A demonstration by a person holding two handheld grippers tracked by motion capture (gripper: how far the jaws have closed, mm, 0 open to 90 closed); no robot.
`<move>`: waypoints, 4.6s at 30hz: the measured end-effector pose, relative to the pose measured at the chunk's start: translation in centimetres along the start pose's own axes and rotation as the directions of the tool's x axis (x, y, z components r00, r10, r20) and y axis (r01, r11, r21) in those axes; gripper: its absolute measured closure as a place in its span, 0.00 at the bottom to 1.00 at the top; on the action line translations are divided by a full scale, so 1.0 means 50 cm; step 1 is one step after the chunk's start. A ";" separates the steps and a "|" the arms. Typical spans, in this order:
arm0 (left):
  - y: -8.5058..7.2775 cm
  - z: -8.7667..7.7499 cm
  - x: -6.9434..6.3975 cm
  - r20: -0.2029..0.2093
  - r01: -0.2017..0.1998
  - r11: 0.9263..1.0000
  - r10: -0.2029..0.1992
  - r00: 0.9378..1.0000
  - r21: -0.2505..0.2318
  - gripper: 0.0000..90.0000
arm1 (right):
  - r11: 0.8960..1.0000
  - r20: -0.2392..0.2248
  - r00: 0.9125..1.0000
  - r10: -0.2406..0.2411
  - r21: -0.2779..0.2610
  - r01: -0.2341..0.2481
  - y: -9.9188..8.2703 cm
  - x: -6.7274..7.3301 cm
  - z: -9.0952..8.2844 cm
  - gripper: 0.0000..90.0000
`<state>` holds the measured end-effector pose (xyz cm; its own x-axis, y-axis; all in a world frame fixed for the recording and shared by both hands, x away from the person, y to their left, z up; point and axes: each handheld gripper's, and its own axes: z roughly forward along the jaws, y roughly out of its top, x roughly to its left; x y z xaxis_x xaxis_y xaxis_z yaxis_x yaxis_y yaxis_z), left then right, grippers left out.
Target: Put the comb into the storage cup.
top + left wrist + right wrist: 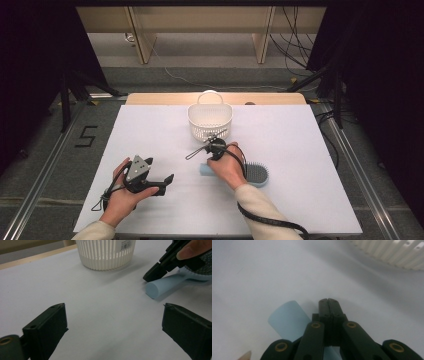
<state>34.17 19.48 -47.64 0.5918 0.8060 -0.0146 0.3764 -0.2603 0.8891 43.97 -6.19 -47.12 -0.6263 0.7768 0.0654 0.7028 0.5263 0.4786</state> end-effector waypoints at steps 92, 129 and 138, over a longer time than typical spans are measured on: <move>-0.001 0.001 -0.005 0.006 -0.008 1.000 0.008 1.000 0.011 0.06 | 0.934 -0.158 0.946 -0.283 0.179 0.309 -0.227 0.060 -0.144 1.00; -0.002 0.002 -0.007 0.009 -0.011 1.000 0.011 1.000 0.014 0.06 | 0.949 -0.057 0.989 -0.138 0.277 0.149 -0.304 -0.072 -0.209 1.00; -0.002 0.003 -0.007 0.010 -0.010 1.000 0.010 1.000 0.015 0.06 | 0.958 -0.071 0.990 -0.121 0.252 0.135 -0.312 -0.083 -0.213 1.00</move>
<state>34.04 19.16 -47.78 0.6025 0.7981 -0.0101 0.3811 -0.2765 0.8822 32.00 -21.30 -45.55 -0.7290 0.6810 0.0694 0.6739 0.6963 0.2471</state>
